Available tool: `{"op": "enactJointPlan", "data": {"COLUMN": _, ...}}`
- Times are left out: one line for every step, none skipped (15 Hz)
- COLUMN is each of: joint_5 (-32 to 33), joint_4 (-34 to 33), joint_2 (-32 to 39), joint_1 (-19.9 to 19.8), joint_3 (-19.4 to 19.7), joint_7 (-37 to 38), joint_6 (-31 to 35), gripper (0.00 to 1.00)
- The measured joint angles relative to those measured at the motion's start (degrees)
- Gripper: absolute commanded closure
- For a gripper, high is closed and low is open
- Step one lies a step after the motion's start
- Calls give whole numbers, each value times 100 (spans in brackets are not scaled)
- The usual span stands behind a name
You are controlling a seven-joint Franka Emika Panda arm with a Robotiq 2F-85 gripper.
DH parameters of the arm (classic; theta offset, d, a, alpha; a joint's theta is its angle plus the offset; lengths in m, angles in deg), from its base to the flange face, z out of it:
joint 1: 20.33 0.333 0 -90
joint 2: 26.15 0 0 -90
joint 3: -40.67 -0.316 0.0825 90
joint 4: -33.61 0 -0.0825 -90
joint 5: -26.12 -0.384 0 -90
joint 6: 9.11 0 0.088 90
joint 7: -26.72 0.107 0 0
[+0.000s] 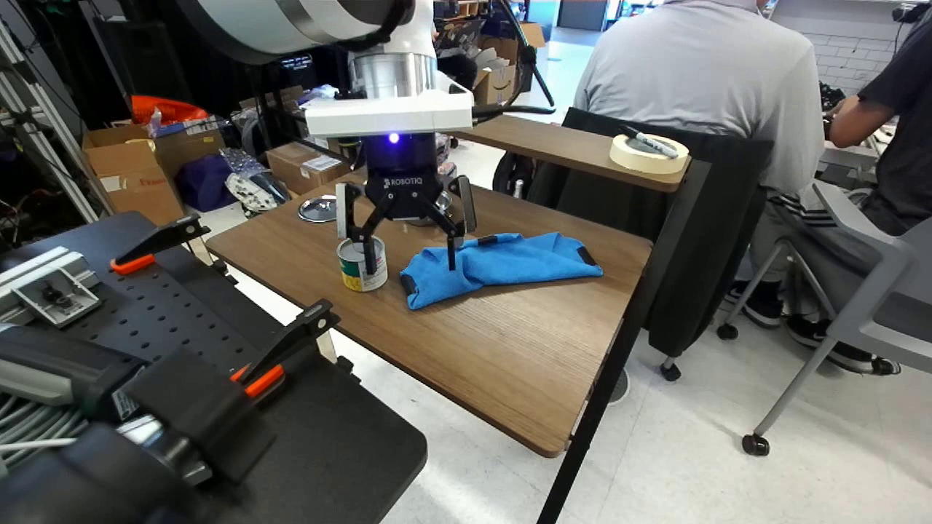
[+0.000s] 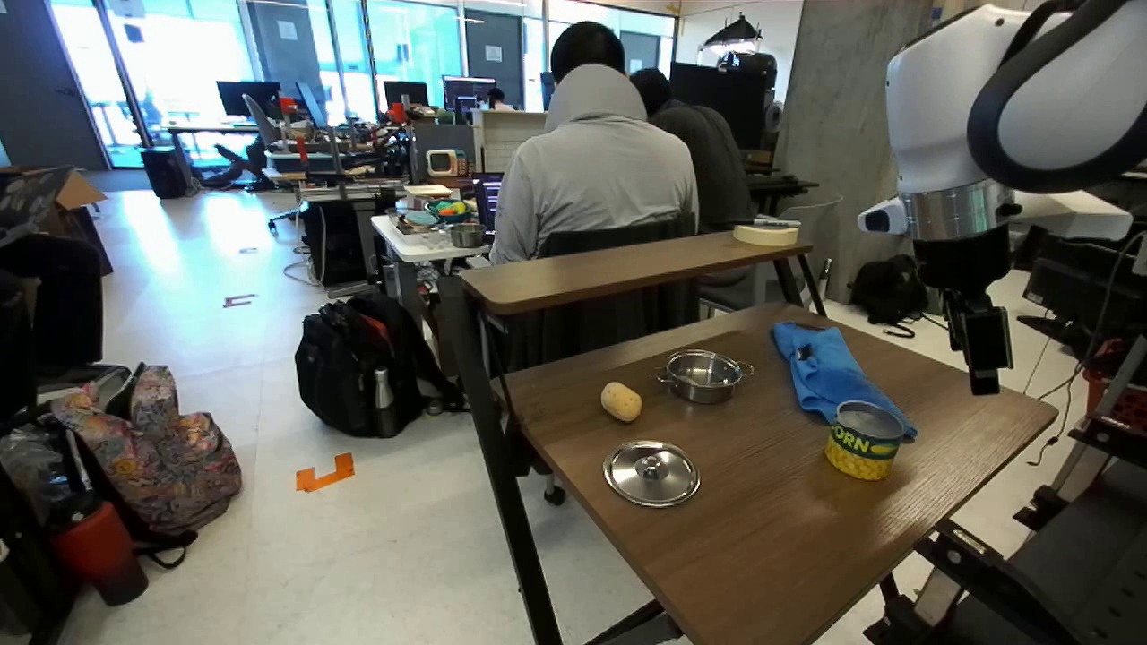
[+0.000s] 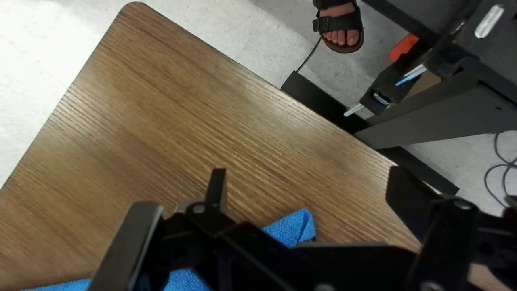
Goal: Fold the cloth on the table
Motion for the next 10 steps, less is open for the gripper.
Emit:
{"op": "enactJointPlan", "data": {"joint_5": 9, "joint_4": -23, "joint_2": 73, "joint_1": 5, "joint_3": -2, "joint_7": 21, "joint_6": 67, "gripper": 0}}
{"op": "enactJointPlan", "data": {"joint_5": 12, "joint_4": -37, "joint_2": 148, "joint_1": 12, "joint_3": -5, "joint_7": 30, "joint_6": 168, "gripper": 0}}
{"op": "enactJointPlan", "data": {"joint_5": 14, "joint_4": -46, "joint_2": 223, "joint_1": 24, "joint_3": -8, "joint_7": 33, "joint_6": 284, "gripper": 0}}
{"op": "enactJointPlan", "data": {"joint_5": 14, "joint_4": -47, "joint_2": 297, "joint_1": 36, "joint_3": -13, "joint_7": 34, "joint_6": 416, "gripper": 0}}
{"op": "enactJointPlan", "data": {"joint_5": 14, "joint_4": -47, "joint_2": 369, "joint_1": 46, "joint_3": -25, "joint_7": 37, "joint_6": 565, "gripper": 0}}
{"op": "enactJointPlan", "data": {"joint_5": 14, "joint_4": -47, "joint_2": 442, "joint_1": 50, "joint_3": -46, "joint_7": 38, "joint_6": 723, "gripper": 0}}
{"op": "enactJointPlan", "data": {"joint_5": 13, "joint_4": -47, "joint_2": 511, "joint_1": 52, "joint_3": -71, "joint_7": 39, "joint_6": 893, "gripper": 0}}
{"op": "enactJointPlan", "data": {"joint_5": 13, "joint_4": -45, "joint_2": 572, "joint_1": 53, "joint_3": -97, "joint_7": 39, "joint_6": 1045, "gripper": 0}}
{"op": "enactJointPlan", "data": {"joint_5": 13, "joint_4": -40, "joint_2": 626, "joint_1": 58, "joint_3": -121, "joint_7": 39, "joint_6": 1190, "gripper": 0}}
{"op": "enactJointPlan", "data": {"joint_5": 13, "joint_4": -36, "joint_2": 673, "joint_1": 72, "joint_3": -139, "joint_7": 39, "joint_6": 1312, "gripper": 0}}
